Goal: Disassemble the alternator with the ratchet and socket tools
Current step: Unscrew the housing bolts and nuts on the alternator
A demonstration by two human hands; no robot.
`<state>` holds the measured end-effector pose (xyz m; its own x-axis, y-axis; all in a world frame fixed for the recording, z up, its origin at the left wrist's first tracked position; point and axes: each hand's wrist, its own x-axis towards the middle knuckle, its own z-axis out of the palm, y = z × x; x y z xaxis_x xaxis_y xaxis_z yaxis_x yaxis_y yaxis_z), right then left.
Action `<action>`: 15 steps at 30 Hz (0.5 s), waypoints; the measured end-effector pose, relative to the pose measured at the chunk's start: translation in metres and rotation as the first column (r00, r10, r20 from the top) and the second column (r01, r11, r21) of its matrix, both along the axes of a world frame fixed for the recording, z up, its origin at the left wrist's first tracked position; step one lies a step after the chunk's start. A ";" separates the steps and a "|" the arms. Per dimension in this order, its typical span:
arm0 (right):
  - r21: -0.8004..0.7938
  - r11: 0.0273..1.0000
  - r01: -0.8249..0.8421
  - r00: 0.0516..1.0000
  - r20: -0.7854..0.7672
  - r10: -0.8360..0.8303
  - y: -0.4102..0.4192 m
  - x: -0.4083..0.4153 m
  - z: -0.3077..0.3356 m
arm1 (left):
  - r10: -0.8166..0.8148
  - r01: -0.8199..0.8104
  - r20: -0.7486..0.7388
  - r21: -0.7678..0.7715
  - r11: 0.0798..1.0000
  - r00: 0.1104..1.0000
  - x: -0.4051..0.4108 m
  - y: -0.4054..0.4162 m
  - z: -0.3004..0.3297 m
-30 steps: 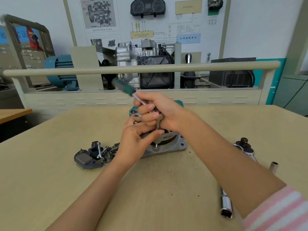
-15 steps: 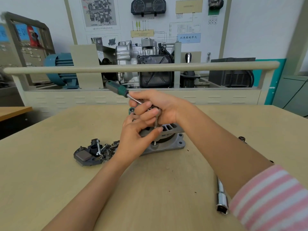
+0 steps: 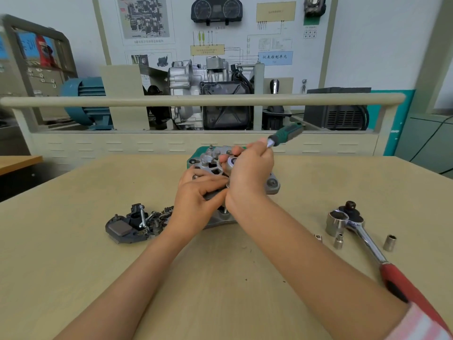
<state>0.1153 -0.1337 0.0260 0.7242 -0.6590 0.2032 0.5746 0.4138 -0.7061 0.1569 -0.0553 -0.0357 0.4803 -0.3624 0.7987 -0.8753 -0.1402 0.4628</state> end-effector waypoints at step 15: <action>-0.243 0.492 -0.836 0.530 -0.591 0.609 -0.027 0.010 0.038 | 0.057 -0.056 -0.038 0.019 0.998 0.998 -0.001 -0.003 0.001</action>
